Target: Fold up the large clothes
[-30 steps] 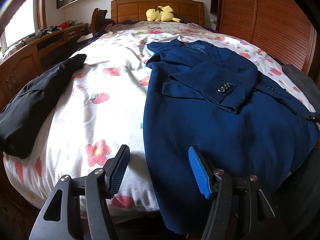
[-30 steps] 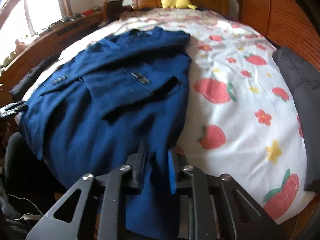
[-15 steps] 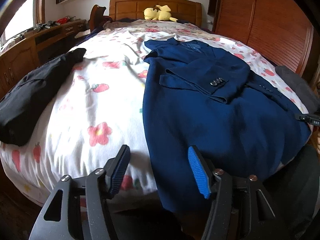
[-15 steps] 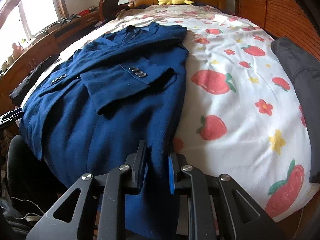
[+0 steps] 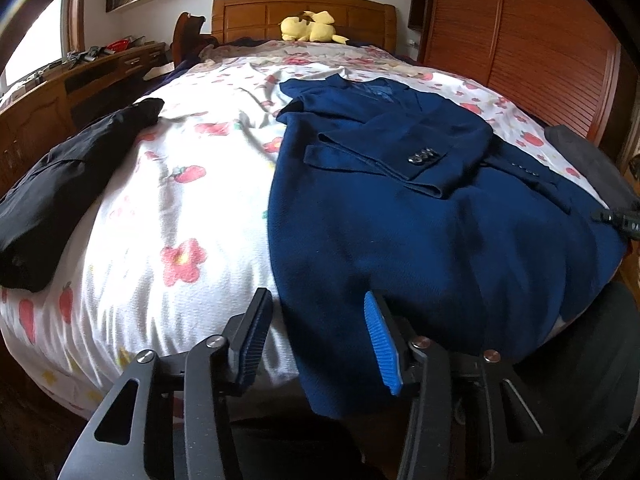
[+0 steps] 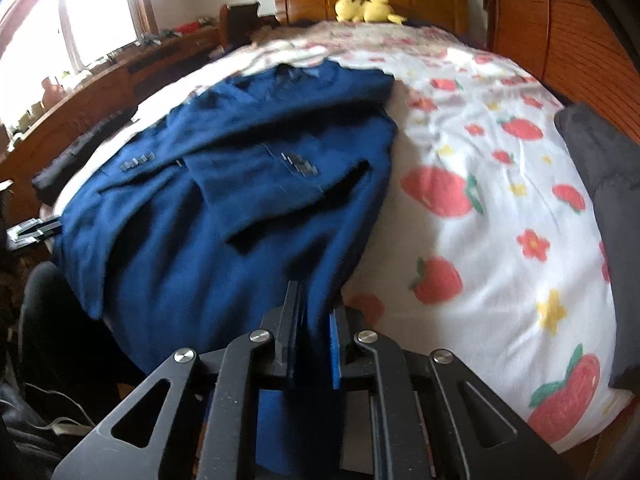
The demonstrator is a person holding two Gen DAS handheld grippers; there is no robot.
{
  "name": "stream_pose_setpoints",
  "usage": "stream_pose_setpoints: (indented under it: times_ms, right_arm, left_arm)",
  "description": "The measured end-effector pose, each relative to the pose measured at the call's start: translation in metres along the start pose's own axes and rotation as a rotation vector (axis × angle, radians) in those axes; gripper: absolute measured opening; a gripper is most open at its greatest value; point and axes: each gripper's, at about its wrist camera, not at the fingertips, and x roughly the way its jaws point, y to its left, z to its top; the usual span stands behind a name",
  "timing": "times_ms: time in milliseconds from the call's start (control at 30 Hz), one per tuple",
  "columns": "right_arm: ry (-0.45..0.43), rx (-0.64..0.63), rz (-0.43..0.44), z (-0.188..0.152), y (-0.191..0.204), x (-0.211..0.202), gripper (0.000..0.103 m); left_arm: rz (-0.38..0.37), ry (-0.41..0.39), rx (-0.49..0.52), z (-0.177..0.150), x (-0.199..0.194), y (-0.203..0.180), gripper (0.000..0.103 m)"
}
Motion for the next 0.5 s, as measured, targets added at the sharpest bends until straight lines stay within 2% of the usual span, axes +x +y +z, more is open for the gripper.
stream_pose_setpoints:
  times_ms: [100, 167, 200, 333, 500]
  right_arm:
    - [-0.009, -0.012, 0.007, 0.007, 0.005, -0.001, 0.013]
    - [0.021, -0.021, -0.007, 0.007, 0.007, 0.007, 0.013]
    - [0.037, -0.02, -0.018, 0.005, 0.006, 0.012, 0.013]
    - [0.102, -0.015, -0.052, -0.003, -0.003, 0.025, 0.013]
    - [0.093, 0.017, -0.013, -0.009, -0.013, 0.021, 0.016]
  left_arm:
    - [-0.01, 0.003, 0.007, 0.002, 0.001, -0.002, 0.038]
    - [-0.01, 0.003, 0.011, 0.003, 0.001, -0.004, 0.022]
    - [-0.009, 0.004, 0.012, 0.004, 0.001, -0.004, 0.02]
    - [-0.006, 0.029, 0.031, 0.007, 0.006, -0.004, 0.018]
    - [0.003, 0.046, 0.048, 0.012, 0.01, -0.007, 0.018]
